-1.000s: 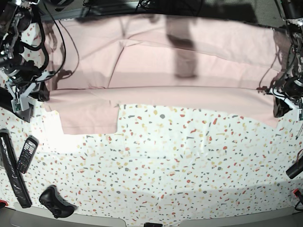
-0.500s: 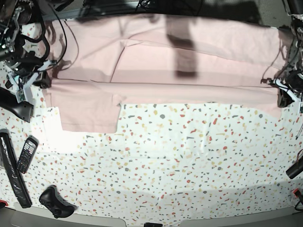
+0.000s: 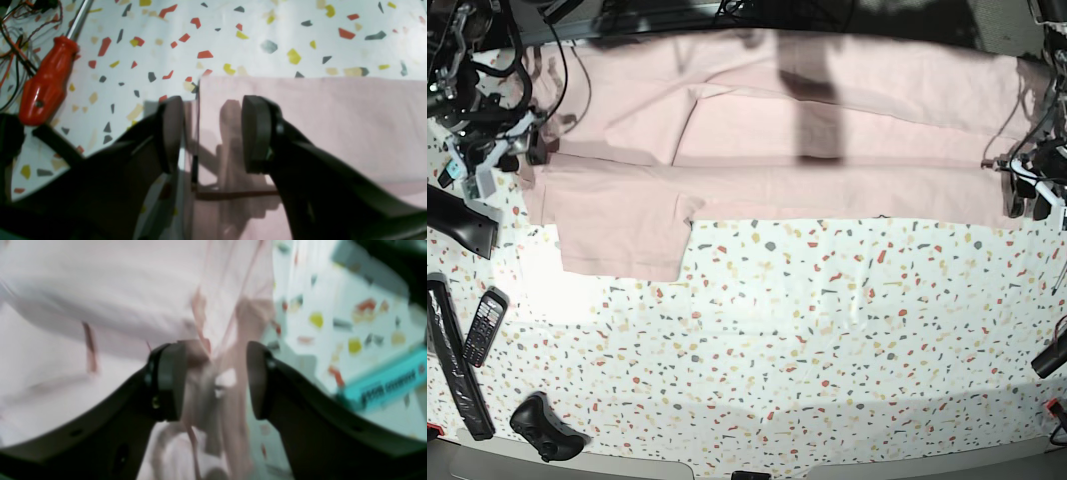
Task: Fold the T-shirt properly
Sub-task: 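Release the hem and move both grippers to the folded edge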
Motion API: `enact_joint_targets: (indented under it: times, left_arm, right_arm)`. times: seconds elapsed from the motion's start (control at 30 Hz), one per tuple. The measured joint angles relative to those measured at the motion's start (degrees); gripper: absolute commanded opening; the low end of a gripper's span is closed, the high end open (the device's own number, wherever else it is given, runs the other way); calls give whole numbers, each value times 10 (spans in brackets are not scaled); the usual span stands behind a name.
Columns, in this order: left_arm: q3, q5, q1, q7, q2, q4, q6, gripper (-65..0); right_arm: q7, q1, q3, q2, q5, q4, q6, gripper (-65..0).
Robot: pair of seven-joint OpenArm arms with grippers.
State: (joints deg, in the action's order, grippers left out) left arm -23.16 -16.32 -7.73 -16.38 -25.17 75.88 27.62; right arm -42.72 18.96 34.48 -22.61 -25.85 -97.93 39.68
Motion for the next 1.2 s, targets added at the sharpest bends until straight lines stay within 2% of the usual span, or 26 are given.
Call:
enact_joint_targets:
  times: [0.13, 0.23, 0.37, 0.57, 0.77, 0.87, 1.0, 1.2]
  left_arm:
    - [0, -1, 4, -1, 0, 22, -19, -377]
    - [0, -1, 6, -2, -1, 58, -35, -377]
    - [0, -4, 6, 0, -1, 95, -33, -377]
    - [-1, -13, 7, 0, 7, 101, -35, -377]
    - [0, -13, 17, -2, 74, 101, -34, -377]
    - [0, -13, 23, -1, 93, 101, -35, -377]
    - [0, -12, 22, -2, 99, 101, -35, -377]
    - [0, -12, 24, -1, 99, 101, -36, -377]
  right_arm:
    - [-19, -65, 0, -2, -41, 0, -3, -353]
    - [-65, -122, -2, -3, -61, 0, -21, -353]
    - [-57, -179, -37, -7, -68, 45, -29, -353]
    - [-62, -272, -134, -23, -16, 203, -31, -354]
    - [-92, -359, -212, -24, -6, 324, -31, -354]
    - [-94, -395, -239, -24, 16, 374, -31, -354]
    - [-92, -426, -266, -26, 59, 433, -47, -354]
    - [-92, -437, -271, -17, 61, 449, -48, -355]
